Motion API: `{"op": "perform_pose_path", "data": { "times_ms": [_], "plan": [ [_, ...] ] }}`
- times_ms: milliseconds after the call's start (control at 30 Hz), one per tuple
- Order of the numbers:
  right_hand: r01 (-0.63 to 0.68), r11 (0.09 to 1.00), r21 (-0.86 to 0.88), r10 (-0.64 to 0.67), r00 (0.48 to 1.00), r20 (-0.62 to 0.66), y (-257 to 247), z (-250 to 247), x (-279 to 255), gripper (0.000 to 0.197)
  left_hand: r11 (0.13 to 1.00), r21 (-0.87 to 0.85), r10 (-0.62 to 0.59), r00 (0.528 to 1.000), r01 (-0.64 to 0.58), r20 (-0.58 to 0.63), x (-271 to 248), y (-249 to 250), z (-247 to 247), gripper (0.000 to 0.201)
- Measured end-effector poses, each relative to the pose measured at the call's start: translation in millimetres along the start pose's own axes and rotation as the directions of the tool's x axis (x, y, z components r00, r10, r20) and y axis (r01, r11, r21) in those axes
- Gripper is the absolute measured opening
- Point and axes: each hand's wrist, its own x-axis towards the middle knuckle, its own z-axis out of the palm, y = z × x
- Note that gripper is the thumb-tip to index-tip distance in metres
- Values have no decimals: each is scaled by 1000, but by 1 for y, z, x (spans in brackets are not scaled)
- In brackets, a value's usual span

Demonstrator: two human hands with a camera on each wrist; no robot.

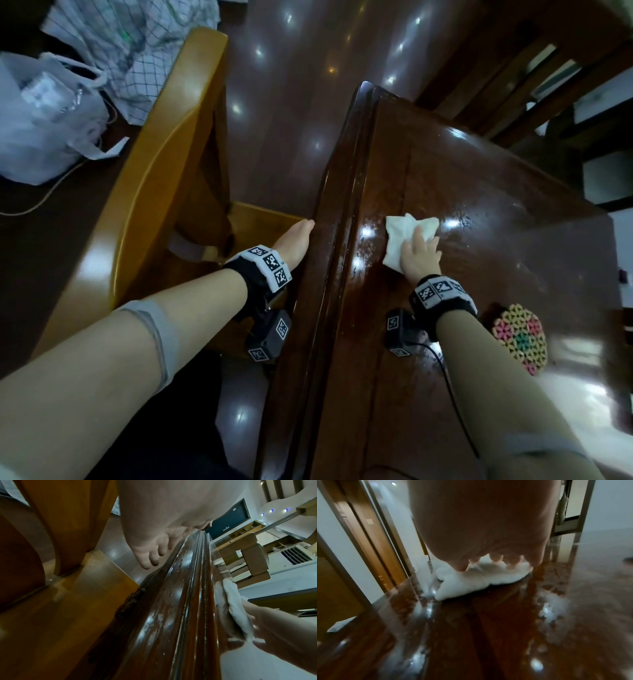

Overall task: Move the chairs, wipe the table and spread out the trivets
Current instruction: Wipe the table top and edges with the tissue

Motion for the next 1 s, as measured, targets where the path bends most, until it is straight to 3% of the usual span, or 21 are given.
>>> {"op": "perform_pose_path", "data": {
  "times_ms": [100,233,300,400,500,567,633,733,800,867,1000],
  "plan": [
    [11,995,101,-5,998,-60,-3,2,8,53,1000,-31,7,1000,-7,7,5,1,2,75],
    [228,972,46,-222,968,-113,-2,4,3,52,999,-31,-19,1000,20,15,20,-10,11,91],
    [333,943,-10,-332,937,-111,0,15,-18,60,999,-35,-41,999,41,-18,10,-2,14,95],
    [478,876,-62,-481,875,-53,1,39,-65,74,999,3,-44,997,45,-57,-17,23,18,76],
    [600,799,-46,-596,799,76,9,60,-105,72,998,56,-27,995,33,-98,-26,30,19,54],
    [638,769,41,-639,768,39,20,61,-119,69,997,75,-20,993,29,-116,-26,31,20,53],
    [601,781,171,-589,799,-118,35,52,-120,66,997,74,-25,993,34,-116,-27,32,23,54],
    [462,845,268,-392,877,-278,61,27,-98,61,997,71,-33,994,41,-105,-30,33,25,55],
    [261,946,195,-221,953,-206,74,10,-74,53,998,59,-25,994,32,-107,-30,34,26,55],
    [69,994,80,-63,995,-82,77,2,-53,53,998,50,-20,993,26,-112,-31,35,26,55],
    [113,992,51,-114,993,15,62,4,-27,51,999,45,-3,996,8,-92,-26,39,23,54]
  ]
}}
